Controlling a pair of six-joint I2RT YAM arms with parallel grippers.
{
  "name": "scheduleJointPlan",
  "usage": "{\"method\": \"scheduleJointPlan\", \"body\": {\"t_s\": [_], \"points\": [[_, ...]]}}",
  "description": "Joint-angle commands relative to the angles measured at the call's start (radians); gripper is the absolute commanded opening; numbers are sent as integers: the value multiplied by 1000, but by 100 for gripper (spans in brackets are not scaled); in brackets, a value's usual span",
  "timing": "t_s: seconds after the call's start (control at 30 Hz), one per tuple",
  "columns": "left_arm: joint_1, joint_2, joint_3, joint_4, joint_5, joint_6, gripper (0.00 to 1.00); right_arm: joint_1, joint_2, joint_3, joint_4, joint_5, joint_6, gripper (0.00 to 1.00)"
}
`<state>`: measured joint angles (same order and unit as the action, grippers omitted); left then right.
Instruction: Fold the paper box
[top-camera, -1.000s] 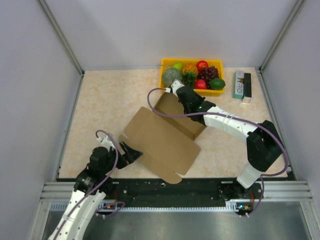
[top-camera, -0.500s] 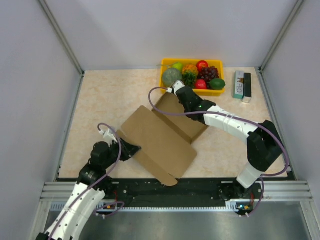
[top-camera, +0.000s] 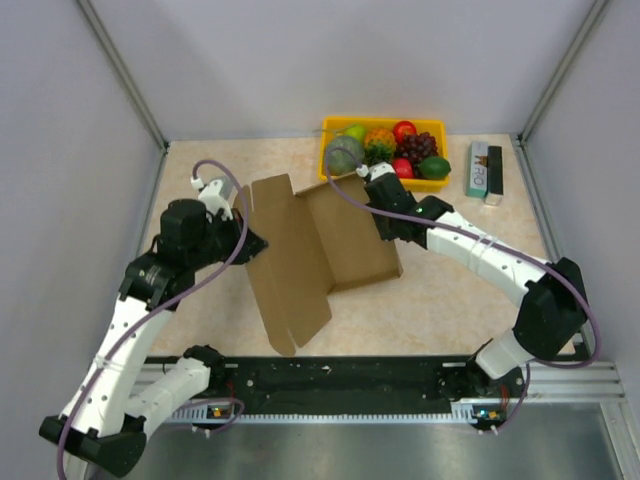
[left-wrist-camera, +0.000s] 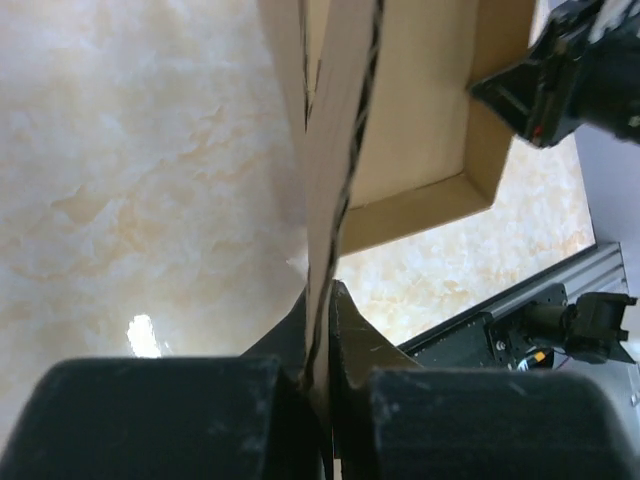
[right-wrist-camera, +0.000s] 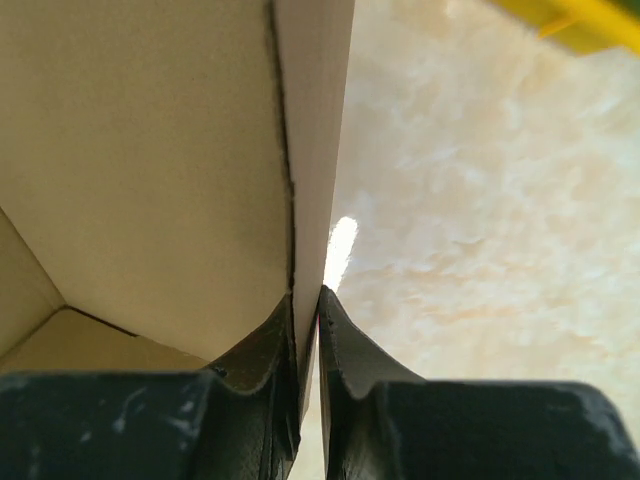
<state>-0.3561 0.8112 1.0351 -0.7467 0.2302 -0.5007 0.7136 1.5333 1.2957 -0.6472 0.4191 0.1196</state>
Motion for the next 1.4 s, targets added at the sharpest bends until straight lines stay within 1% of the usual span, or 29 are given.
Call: {"method": "scheduleJointPlan", "body": {"t_s": [0.0, 0.03, 0.07, 0.1, 0.17, 0.23, 0.27, 0.33, 0.37, 0.4, 0.5, 0.57, 0.6, 0.63, 0.67, 0.7, 0.8, 0.9, 0.97, 1.0, 1.07, 1.1, 1.2, 1.27, 1.33, 1.37], "points": [[2, 121, 140, -34, 113, 120, 0, 20, -27, -30, -60, -249, 262, 8], [2, 132, 144, -10, 185, 101, 0, 20, -19, -30, -58, -259, 279, 8], [2, 147, 143, 13, 222, 85, 0, 20, -15, -29, -58, -291, 291, 7], [-1, 175, 144, 53, 244, 67, 0, 26, -9, -29, -55, -304, 323, 5], [-10, 206, 135, 101, 293, 36, 0, 29, -4, -39, -43, -334, 363, 5], [-44, 262, 141, 131, 296, 24, 0, 38, -7, -83, 13, -347, 435, 5], [-61, 282, 144, 147, 313, 19, 0, 38, -13, -102, 38, -388, 458, 5], [-112, 345, 151, 194, 316, -7, 0, 40, -12, -154, 92, -416, 529, 5], [-127, 362, 149, 219, 333, -19, 0, 40, -12, -176, 163, -484, 554, 5], [-154, 390, 145, 257, 339, -30, 0, 41, -13, -197, 194, -500, 598, 5], [-193, 436, 161, 300, 316, -45, 0, 46, -34, -289, 316, -526, 690, 5], [-196, 451, 171, 322, 310, -51, 0, 46, -53, -364, 383, -540, 735, 6], [-196, 460, 165, 349, 328, -62, 0, 46, -68, -409, 449, -542, 776, 6], [-196, 465, 149, 378, 345, -82, 0, 46, -77, -427, 471, -542, 791, 7], [-196, 473, 146, 397, 357, -90, 0, 46, -84, -443, 495, -549, 801, 9], [-198, 486, 146, 406, 368, -91, 0, 47, -91, -472, 535, -552, 802, 18], [-198, 500, 151, 371, 356, -55, 0, 37, -119, -515, 561, -559, 783, 30], [-198, 523, 175, 310, 321, 14, 0, 29, -142, -556, 609, -597, 772, 34], [-198, 539, 216, 229, 304, 76, 0, 29, -159, -570, 630, -617, 766, 34], [-198, 549, 227, 209, 302, 94, 0, 29, -165, -582, 632, -621, 759, 39], [-198, 559, 259, 156, 296, 149, 0, 29, -192, -596, 633, -623, 749, 43], [-198, 560, 267, 144, 294, 166, 0, 30, -205, -608, 633, -620, 741, 48], [-198, 571, 290, 144, 320, 198, 0, 26, -231, -622, 632, -615, 736, 57], [-199, 601, 309, 127, 357, 214, 0, 21, -232, -627, 639, -623, 744, 61], [-201, 614, 333, 110, 353, 234, 1, 12, -237, -625, 626, -622, 741, 62], [-202, 620, 338, 96, 348, 241, 1, 7, -245, -622, 582, -611, 729, 68]]}}
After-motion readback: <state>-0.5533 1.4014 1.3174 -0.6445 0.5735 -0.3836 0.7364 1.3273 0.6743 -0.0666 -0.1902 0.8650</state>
